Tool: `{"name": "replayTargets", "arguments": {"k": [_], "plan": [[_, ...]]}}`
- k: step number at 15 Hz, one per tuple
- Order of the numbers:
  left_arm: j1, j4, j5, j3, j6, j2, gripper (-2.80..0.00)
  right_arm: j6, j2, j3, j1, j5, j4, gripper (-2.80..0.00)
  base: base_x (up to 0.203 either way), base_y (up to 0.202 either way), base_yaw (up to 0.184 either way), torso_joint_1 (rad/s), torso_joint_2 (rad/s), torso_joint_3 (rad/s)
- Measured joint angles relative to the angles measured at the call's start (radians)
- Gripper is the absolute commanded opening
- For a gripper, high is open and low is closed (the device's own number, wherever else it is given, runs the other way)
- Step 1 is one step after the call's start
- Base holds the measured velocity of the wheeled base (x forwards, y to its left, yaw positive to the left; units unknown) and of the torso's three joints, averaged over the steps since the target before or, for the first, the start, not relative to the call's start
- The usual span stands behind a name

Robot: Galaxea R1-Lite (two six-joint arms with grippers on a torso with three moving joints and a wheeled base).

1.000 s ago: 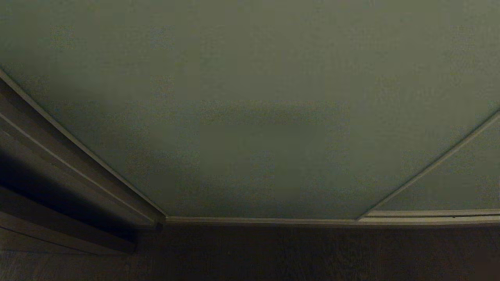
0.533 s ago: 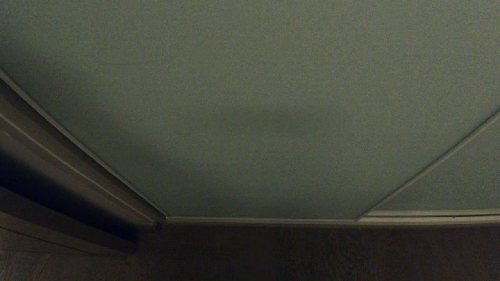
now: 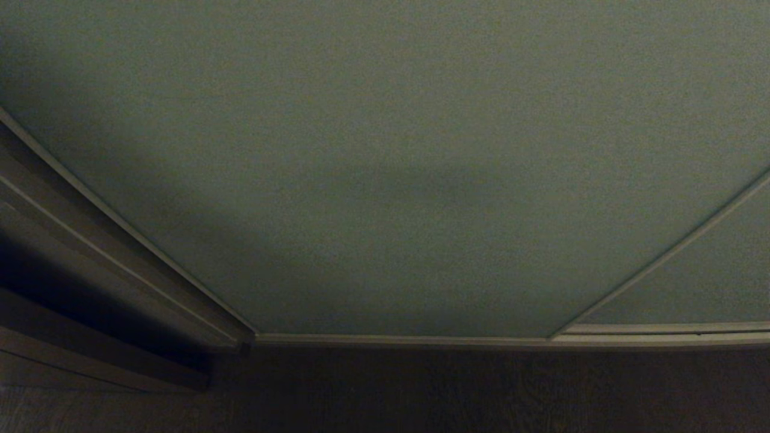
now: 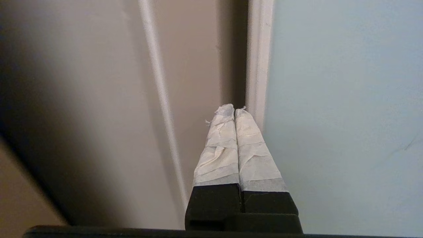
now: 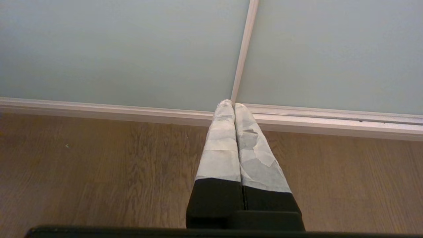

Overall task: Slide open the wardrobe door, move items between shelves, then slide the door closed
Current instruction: Open the door

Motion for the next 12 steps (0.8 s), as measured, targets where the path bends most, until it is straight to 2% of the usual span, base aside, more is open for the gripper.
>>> {"name": "replayTargets", "arguments": {"k": [12], "plan": [[-0.002,0.0,-0.013,-0.086,0.004,0.093,-2.8,0.0,0.0,0.0,0.0,0.0,0.0,-2.8,0.0,0.0,0.0,0.0,0.0,0.0]]}}
